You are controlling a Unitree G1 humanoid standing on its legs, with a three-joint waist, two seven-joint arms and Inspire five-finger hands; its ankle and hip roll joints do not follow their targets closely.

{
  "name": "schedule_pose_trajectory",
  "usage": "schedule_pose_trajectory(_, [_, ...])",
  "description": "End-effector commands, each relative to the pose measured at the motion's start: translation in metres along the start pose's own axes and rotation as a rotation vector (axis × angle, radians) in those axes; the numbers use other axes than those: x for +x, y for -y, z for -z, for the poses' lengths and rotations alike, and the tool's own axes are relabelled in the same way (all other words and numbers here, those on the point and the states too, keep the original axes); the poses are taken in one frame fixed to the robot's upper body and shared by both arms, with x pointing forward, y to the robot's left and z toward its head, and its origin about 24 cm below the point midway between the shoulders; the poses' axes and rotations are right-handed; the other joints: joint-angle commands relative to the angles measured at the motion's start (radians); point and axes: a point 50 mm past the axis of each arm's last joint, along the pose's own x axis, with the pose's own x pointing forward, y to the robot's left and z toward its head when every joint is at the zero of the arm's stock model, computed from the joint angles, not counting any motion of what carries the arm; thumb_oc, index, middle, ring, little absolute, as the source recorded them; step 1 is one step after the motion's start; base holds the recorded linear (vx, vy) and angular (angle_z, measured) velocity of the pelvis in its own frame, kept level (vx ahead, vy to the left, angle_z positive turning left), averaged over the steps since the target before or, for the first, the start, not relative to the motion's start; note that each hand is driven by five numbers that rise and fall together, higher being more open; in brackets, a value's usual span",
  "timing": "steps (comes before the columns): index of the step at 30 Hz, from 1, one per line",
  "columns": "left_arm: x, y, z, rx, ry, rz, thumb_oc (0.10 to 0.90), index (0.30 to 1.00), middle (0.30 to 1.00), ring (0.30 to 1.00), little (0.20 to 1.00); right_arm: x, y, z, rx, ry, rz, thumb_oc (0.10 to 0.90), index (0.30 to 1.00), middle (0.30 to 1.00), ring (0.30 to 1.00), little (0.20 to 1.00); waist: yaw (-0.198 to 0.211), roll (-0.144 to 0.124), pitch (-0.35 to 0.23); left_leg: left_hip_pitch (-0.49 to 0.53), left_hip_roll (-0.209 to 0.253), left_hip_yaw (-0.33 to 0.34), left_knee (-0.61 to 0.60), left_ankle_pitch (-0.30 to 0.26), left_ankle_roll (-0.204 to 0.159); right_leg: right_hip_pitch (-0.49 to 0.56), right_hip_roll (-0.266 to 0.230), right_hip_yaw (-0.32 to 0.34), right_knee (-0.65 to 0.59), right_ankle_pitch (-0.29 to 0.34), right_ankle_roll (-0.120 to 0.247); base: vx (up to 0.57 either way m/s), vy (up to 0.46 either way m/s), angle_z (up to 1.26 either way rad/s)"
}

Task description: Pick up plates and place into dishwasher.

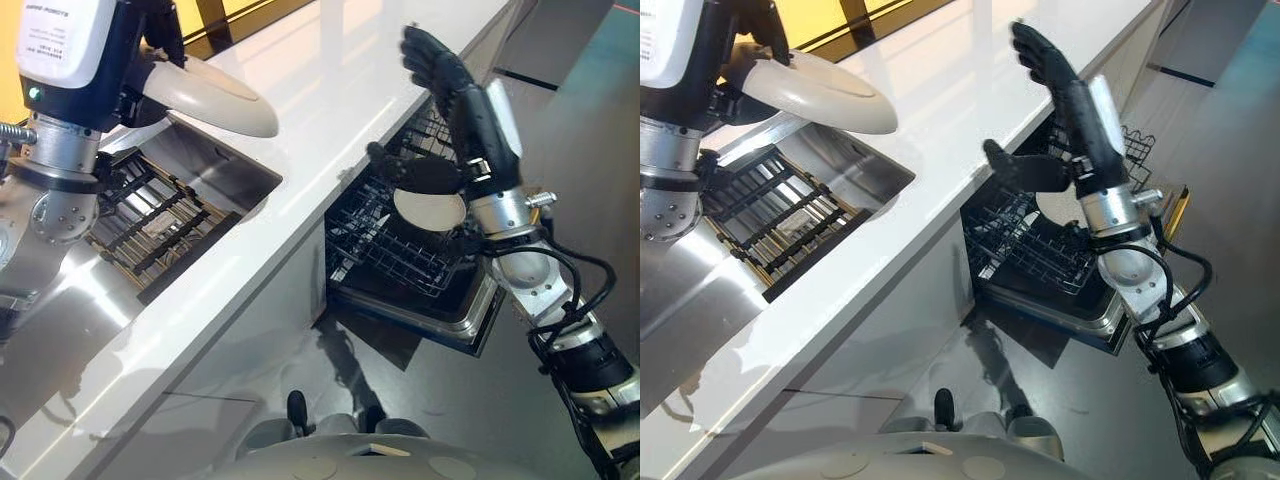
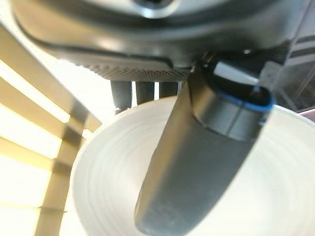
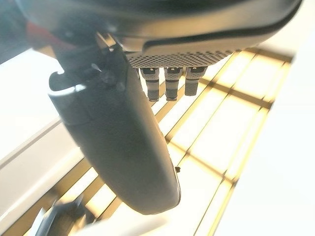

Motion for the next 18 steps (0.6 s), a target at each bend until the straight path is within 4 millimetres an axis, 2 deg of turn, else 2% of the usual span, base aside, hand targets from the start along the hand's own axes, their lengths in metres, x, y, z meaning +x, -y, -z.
schedule_pose_trajectory(1, [0.028,-0.026,-0.010,-0.107,0.033,-0.166,0.100,0.300,0.300,0.300,0.200,0.026,0.000,-0.044,-0.012,0.244,-0.033,0.800,0.900,0.900,0.900,0.900,0.034,-0.011,-0.134,0.043,-0.025,-0.026,0.001,-0.099,-0.012,-0.064,0.056,-0.023,0.034,0.045,0.006,-0.05,-0.039,0.15])
schedule_pose_trajectory(6, [0.030,-0.009,-0.034,-0.298,0.086,-0.109,0.100,0.300,0.300,0.300,0.200,0.037,-0.019,-0.049,0.024,0.262,-0.061,0.800,0.900,0.900,0.900,0.900,0.051,-0.016,-0.139,0.044,-0.025,-0.040,0.001,-0.105,-0.014,-0.056,0.056,-0.031,0.028,0.038,0.005,-0.02,-0.030,0.09])
schedule_pose_trajectory(14, [0.029,0.007,-0.057,-0.551,0.124,-0.018,0.100,0.300,0.300,0.300,0.200,0.040,-0.029,-0.048,0.039,0.241,-0.037,0.800,0.900,0.900,0.900,0.900,0.061,-0.021,-0.142,0.032,-0.024,-0.043,0.001,-0.092,-0.015,-0.058,0.056,-0.040,0.018,0.052,0.003,-0.02,-0.013,0.04])
schedule_pose_trajectory(15, [0.028,0.011,-0.061,-0.623,0.126,0.009,0.100,0.300,0.300,0.300,0.200,0.040,-0.030,-0.046,0.028,0.235,-0.018,0.737,0.846,0.846,0.846,0.837,0.063,-0.022,-0.141,0.032,-0.024,-0.043,0.001,-0.092,-0.015,-0.057,0.056,-0.041,0.014,0.055,0.004,0.00,-0.019,0.11])
schedule_pose_trajectory(17, [0.026,0.015,-0.067,-0.693,0.130,0.045,0.100,0.300,0.300,0.300,0.200,0.041,-0.030,-0.044,0.013,0.226,0.019,0.517,0.658,0.658,0.658,0.617,0.065,-0.022,-0.141,0.031,-0.024,-0.043,0.001,-0.091,-0.016,-0.056,0.056,-0.041,0.011,0.057,0.004,0.01,-0.015,0.15])
schedule_pose_trajectory(18, [0.026,0.016,-0.068,-0.702,0.132,0.052,0.100,0.300,0.300,0.300,0.200,0.041,-0.030,-0.044,0.011,0.225,0.029,0.158,0.349,0.349,0.349,0.258,0.065,-0.021,-0.140,0.031,-0.023,-0.042,0.001,-0.091,-0.016,-0.056,0.057,-0.041,0.010,0.057,0.004,0.00,-0.010,0.10])
